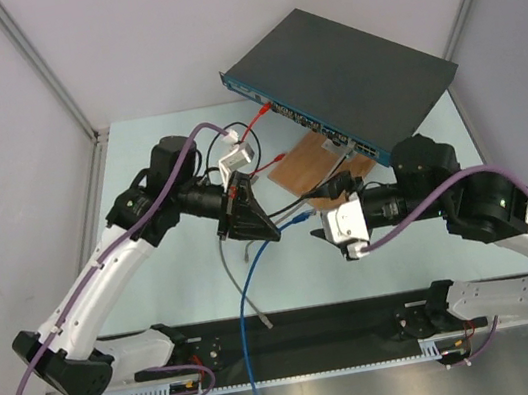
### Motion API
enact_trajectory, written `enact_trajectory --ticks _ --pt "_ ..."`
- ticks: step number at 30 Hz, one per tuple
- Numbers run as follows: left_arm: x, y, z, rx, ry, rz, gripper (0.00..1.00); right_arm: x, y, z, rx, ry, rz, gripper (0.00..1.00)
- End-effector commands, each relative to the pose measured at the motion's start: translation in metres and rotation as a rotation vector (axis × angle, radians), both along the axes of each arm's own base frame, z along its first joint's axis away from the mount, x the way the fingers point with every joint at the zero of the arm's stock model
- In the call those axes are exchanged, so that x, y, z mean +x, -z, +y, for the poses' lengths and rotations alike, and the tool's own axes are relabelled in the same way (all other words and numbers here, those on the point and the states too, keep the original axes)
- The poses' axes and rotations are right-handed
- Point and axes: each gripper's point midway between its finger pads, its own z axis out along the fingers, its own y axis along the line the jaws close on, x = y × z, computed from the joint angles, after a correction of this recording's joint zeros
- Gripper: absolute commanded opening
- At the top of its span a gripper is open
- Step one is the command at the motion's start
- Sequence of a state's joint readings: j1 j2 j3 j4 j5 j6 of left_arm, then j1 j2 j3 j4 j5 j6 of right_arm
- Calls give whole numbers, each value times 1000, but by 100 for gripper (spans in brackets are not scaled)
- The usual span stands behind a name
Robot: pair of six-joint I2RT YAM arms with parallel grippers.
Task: Insert the plug into the switch port
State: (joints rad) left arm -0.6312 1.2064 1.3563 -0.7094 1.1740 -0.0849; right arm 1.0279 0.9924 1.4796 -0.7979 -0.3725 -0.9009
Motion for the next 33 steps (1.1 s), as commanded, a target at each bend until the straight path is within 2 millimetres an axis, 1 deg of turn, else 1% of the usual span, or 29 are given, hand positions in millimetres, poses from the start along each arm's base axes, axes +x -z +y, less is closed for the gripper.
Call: enact_trajectory --ticks 1,4,5,13,16,19,20,21,22,24,25,26,27,28,29,30,31,32,33 --pt "-10 -13 -3 -46 63 43 0 3 6 -5 -70 -22 -162 63" --pt "-11 -12 -4 -45 74 57 0 5 10 -6 -95 -19 -181 57" --pt "-12 -12 -5 -43 77 60 0 6 10 -5 -97 -20 -190 54" --pt "-11 -8 -9 -28 82 91 0 5 10 -1 -94 -27 -183 43" --pt "-9 -6 -10 -16 73 101 1 4 11 1 -95 -34 -168 37" --pt "-7 -5 -11 -11 65 104 0 5 15 2 -113 -38 -163 21" --pt "-7 -5 -11 -11 64 104 0 5 16 2 -117 -38 -159 7" --pt "-6 -5 -12 -11 60 100 0 5 17 3 -117 -35 -149 0" --pt "-6 -7 -12 -15 54 90 4 5 16 3 -114 -30 -142 0" --pt "1 -12 -11 -20 11 24 20 6 19 5 -128 -16 -107 0" --pt "6 -15 -10 -26 -13 -7 41 6 22 6 -130 5 -49 0" --pt "11 -20 -8 -37 -40 -34 47 4 23 3 -147 18 -5 0" --pt "27 -27 -1 -50 -102 -52 51 3 33 7 -177 18 49 0" --pt "39 -44 3 -98 -151 -115 60 0 47 1 -219 46 152 0" --pt "60 -55 16 -119 -244 -127 66 -2 50 -1 -233 48 204 0" --pt "73 -71 23 -166 -298 -200 71 -9 61 3 -264 21 288 0" --pt "84 -89 33 -196 -374 -271 80 -11 75 -5 -321 41 366 0" --pt "96 -101 41 -213 -436 -324 83 -15 80 -6 -344 50 437 0" --pt "113 -114 55 -229 -514 -390 85 -17 93 -2 -392 42 521 0"
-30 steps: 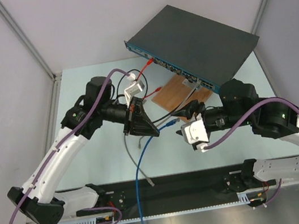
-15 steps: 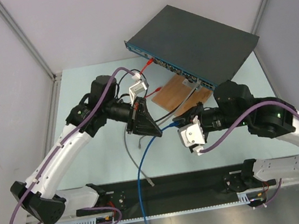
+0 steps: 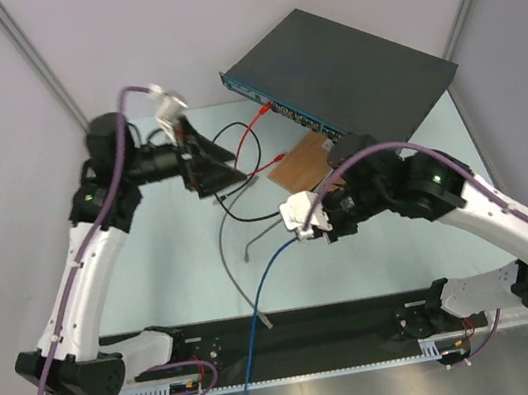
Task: Insert the plug into the switch port
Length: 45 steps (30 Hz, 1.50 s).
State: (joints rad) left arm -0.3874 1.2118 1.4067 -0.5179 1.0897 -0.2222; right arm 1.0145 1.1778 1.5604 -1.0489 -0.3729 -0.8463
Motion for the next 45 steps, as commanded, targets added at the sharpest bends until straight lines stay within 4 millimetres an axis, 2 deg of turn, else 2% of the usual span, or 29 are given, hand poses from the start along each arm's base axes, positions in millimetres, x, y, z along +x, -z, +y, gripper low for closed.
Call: enact_trajectory --ticks 1,2,3,4,5,6,8,11,13,14,16,17,18,19,20,21,22,24,28,29,31,35,37,38,40,42,45 --pt "25 -100 37 -128 -226 -378 87 -28 31 -14 -147 52 358 0" --pt "41 -111 50 -122 -321 -427 88 -22 36 -16 -166 100 438 0" --pt "42 -128 57 -132 -361 -480 88 -24 37 -9 -172 80 542 0" --pt "46 -135 63 -129 -400 -503 89 -28 40 -14 -204 94 633 0" --pt "50 -143 71 -125 -457 -545 89 -18 39 -18 -190 135 700 0" --pt "50 -150 77 -120 -491 -570 89 -20 31 -16 -159 122 774 0" --pt "49 -159 88 -103 -561 -640 90 -7 27 -22 -120 176 836 0" --pt "45 -161 96 -92 -608 -655 90 -13 12 -31 -82 191 918 0" --pt "35 -156 94 -88 -577 -652 88 -16 2 -38 -44 230 946 0" --pt "25 -152 88 -91 -518 -654 86 -28 -9 -44 -12 214 918 0" --pt "10 -136 76 -85 -451 -666 79 -49 -18 -48 2 187 910 0" --pt "2 -119 68 -51 -412 -645 77 -54 -19 -47 1 189 932 0" --pt "11 -100 66 21 -455 -668 77 -58 -19 -46 2 196 967 0" --pt "2 -92 62 70 -429 -766 77 -59 -21 -43 16 219 1024 0" --pt "-17 -81 41 64 -349 -790 76 -64 -18 -42 20 222 1095 0" --pt "-12 -57 37 113 -360 -777 75 -60 -21 -38 53 217 1108 0" --pt "-24 -54 30 104 -328 -804 74 -60 -16 -37 47 273 1207 0" --pt "-25 -35 22 146 -310 -818 72 -65 -22 -36 77 255 1270 0" --pt "-43 -24 2 177 -221 -1012 72 -53 -17 -40 109 305 1318 0" --pt "-59 -25 -10 144 -157 -1048 72 -53 -19 -40 117 299 1335 0" --pt "-78 -25 -25 123 -80 -1099 72 -49 -18 -40 126 311 1369 0" --pt "-95 -25 -44 77 2 -1049 72 -54 -20 -45 124 297 1378 0" --pt "-95 -25 -51 64 -1 -1013 73 -64 -23 -52 112 270 1349 0" --pt "-93 -34 -53 33 -30 -1010 73 -67 -21 -55 101 278 1337 0" --pt "-84 -36 -52 34 -94 -987 74 -79 -17 -64 72 279 1307 0" --pt "-70 -43 -47 30 -172 -973 76 -86 -9 -72 55 316 1278 0" --pt "-29 -51 -24 74 -331 -871 77 -94 -6 -81 69 331 1198 0"
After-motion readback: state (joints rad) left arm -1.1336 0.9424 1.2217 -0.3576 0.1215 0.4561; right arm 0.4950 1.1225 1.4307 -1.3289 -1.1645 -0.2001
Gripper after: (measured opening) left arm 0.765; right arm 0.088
